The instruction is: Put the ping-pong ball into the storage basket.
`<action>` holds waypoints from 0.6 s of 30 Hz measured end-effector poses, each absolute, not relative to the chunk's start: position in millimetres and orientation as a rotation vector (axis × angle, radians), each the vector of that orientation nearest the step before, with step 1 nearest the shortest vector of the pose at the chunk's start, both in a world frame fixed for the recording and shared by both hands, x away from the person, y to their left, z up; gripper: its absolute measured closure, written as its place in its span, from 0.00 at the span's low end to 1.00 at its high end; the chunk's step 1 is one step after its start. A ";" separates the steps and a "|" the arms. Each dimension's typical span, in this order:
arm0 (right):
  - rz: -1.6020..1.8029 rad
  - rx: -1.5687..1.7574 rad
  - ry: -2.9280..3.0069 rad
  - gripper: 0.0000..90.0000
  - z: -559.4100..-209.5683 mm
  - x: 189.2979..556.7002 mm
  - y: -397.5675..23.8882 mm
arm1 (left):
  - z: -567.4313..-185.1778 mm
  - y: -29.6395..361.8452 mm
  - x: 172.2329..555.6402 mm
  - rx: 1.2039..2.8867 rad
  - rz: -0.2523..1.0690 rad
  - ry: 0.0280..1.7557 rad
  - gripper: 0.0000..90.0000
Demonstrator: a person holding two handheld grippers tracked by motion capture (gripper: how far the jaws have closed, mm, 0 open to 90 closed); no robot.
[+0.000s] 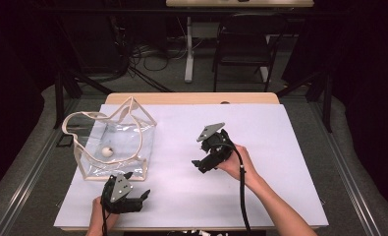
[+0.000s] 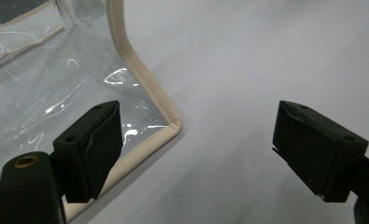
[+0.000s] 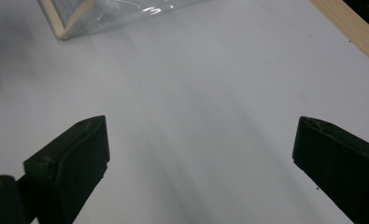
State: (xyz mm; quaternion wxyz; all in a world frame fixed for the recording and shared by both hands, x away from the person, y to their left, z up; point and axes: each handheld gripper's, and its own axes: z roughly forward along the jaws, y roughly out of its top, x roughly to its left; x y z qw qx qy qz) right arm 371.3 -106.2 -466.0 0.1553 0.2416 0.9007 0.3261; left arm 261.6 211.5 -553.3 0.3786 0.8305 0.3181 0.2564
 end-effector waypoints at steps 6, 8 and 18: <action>0.925 0.703 2.579 0.04 -471.0 366.8 -112.8 | -553.1 211.6 261.2 2.122 0.654 0.813 0.18; 0.925 0.712 2.578 0.04 -473.0 364.8 -115.7 | -553.1 211.7 261.3 2.122 0.655 0.813 0.18; 0.933 0.749 2.559 0.04 -482.1 354.3 -129.8 | -553.3 211.5 261.4 2.118 0.654 0.815 0.18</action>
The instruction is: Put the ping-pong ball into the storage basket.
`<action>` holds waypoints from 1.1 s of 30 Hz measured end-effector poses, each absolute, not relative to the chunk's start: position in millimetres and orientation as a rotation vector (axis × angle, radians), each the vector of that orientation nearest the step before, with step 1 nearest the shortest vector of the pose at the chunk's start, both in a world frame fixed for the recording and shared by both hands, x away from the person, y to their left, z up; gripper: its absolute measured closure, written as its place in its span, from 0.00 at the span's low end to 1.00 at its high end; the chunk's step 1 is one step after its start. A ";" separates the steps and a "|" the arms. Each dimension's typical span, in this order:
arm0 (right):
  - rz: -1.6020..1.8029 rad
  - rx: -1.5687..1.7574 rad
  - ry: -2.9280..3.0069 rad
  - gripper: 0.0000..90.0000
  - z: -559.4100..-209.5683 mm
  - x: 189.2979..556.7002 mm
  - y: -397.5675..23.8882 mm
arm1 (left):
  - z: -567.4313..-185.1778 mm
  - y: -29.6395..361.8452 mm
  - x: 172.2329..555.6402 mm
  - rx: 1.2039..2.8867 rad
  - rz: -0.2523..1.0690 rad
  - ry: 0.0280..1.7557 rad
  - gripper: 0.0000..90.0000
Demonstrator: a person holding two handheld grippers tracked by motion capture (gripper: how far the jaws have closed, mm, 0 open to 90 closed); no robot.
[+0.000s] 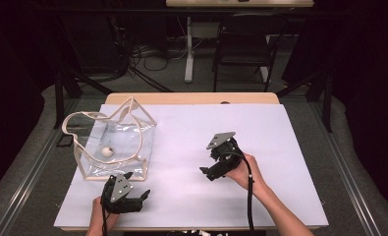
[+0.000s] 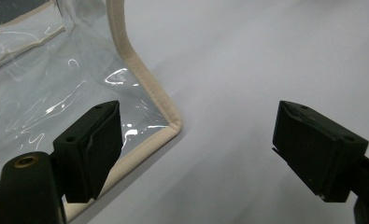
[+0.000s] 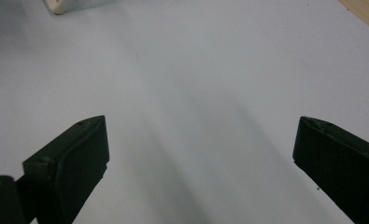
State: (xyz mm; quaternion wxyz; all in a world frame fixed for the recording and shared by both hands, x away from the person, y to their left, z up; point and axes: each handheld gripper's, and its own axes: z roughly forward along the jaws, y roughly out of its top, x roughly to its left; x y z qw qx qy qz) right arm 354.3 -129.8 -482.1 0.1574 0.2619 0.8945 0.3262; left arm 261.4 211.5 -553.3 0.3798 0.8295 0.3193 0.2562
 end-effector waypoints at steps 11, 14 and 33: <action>0.934 0.792 2.545 0.04 -494.0 341.4 -144.6 | -553.3 211.3 261.5 2.118 0.657 0.815 0.18; 0.934 0.809 2.541 0.04 -497.8 338.2 -148.8 | -553.4 211.3 261.6 2.119 0.656 0.815 0.18; 0.952 0.896 2.482 0.03 -512.7 317.9 -182.7 | -553.4 211.1 261.6 2.121 0.657 0.815 0.18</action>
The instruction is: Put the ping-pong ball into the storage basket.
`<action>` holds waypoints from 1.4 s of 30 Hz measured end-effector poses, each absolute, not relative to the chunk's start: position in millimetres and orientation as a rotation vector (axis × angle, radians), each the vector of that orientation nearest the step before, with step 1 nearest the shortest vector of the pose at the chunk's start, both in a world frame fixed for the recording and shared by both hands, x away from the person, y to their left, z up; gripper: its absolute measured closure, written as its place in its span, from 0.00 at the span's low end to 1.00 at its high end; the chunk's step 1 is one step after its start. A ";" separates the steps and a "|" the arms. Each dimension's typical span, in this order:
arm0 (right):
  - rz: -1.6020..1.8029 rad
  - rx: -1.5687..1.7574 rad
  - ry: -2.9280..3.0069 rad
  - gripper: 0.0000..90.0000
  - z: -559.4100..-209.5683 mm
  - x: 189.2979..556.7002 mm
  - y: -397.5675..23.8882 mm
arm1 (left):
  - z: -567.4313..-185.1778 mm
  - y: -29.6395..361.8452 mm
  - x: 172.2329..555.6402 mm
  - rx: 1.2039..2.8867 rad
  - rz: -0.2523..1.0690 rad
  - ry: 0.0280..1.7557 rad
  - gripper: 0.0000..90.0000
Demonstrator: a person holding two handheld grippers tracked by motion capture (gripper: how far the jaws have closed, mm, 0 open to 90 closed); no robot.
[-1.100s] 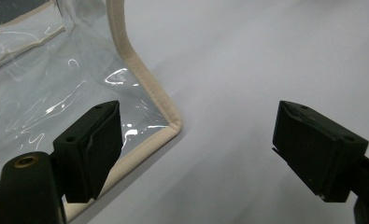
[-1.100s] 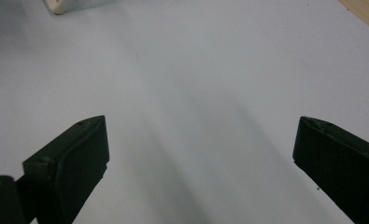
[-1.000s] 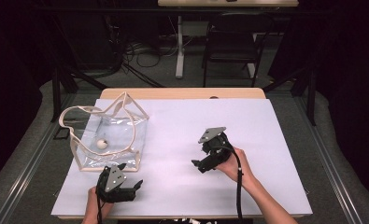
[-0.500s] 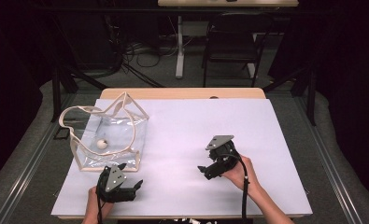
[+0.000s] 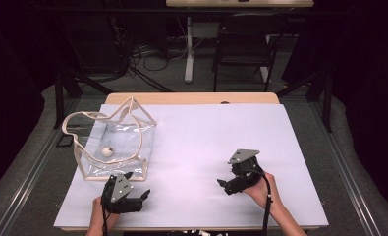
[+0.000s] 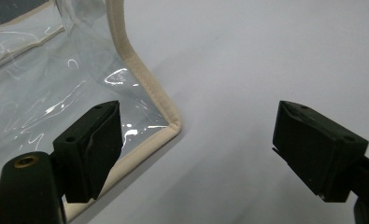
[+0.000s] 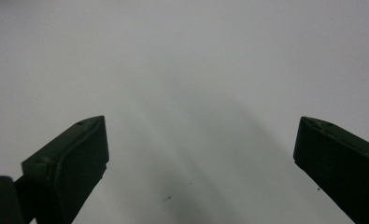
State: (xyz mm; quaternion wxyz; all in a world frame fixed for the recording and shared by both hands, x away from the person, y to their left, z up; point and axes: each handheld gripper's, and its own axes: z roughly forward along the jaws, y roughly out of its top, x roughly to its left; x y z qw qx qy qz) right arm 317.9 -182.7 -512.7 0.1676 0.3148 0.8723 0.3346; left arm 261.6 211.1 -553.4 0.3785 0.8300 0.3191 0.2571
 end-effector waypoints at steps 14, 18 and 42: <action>0.971 0.920 2.431 0.01 -517.8 303.4 -201.4 | -553.7 211.0 261.6 2.121 0.658 0.818 0.18; 0.971 0.923 2.422 0.01 -519.9 300.2 -205.6 | -553.8 210.6 261.4 2.121 0.658 0.816 0.18; 0.966 0.991 2.372 0.00 -534.2 277.5 -233.7 | -553.8 211.6 261.1 2.126 0.663 0.816 0.18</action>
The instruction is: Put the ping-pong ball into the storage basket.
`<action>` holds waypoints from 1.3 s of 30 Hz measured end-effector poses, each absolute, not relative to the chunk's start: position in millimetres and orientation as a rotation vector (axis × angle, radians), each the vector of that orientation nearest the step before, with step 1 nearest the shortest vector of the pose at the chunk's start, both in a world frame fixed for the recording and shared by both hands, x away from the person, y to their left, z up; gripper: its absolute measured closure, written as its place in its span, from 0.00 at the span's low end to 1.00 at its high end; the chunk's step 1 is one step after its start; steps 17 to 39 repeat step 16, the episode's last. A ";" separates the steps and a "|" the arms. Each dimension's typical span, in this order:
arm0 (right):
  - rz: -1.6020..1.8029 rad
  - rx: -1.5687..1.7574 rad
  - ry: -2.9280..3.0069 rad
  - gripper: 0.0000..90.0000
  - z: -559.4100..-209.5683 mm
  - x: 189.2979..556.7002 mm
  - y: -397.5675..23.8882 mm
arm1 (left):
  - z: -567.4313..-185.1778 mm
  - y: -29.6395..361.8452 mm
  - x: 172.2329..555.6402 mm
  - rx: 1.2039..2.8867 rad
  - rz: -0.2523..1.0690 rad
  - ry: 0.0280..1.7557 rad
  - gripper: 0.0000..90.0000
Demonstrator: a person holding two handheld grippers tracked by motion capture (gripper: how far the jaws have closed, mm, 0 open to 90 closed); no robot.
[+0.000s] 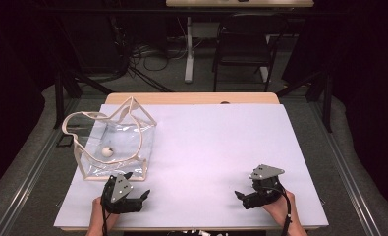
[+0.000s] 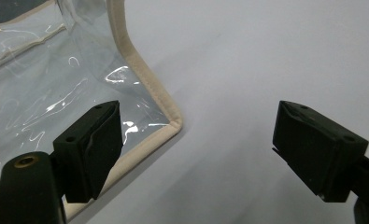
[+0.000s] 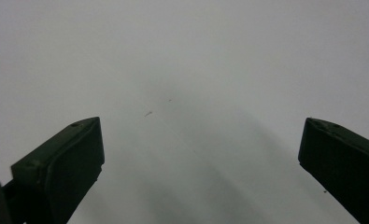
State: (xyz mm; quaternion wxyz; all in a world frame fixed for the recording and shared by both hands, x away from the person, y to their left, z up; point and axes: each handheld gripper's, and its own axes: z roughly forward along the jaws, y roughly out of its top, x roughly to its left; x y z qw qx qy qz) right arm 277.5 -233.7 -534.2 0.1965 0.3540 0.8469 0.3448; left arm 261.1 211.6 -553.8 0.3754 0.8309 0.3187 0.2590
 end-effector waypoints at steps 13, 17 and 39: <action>0.964 1.005 2.367 0.00 -538.1 274.9 -238.1 | -554.0 212.3 261.0 2.131 0.658 0.817 0.18; 0.965 1.003 2.367 0.00 -539.6 275.0 -237.9 | -554.1 212.5 261.3 2.132 0.658 0.818 0.18; 0.965 1.003 2.367 0.00 -539.6 275.0 -237.9 | -554.1 212.5 261.3 2.132 0.658 0.818 0.18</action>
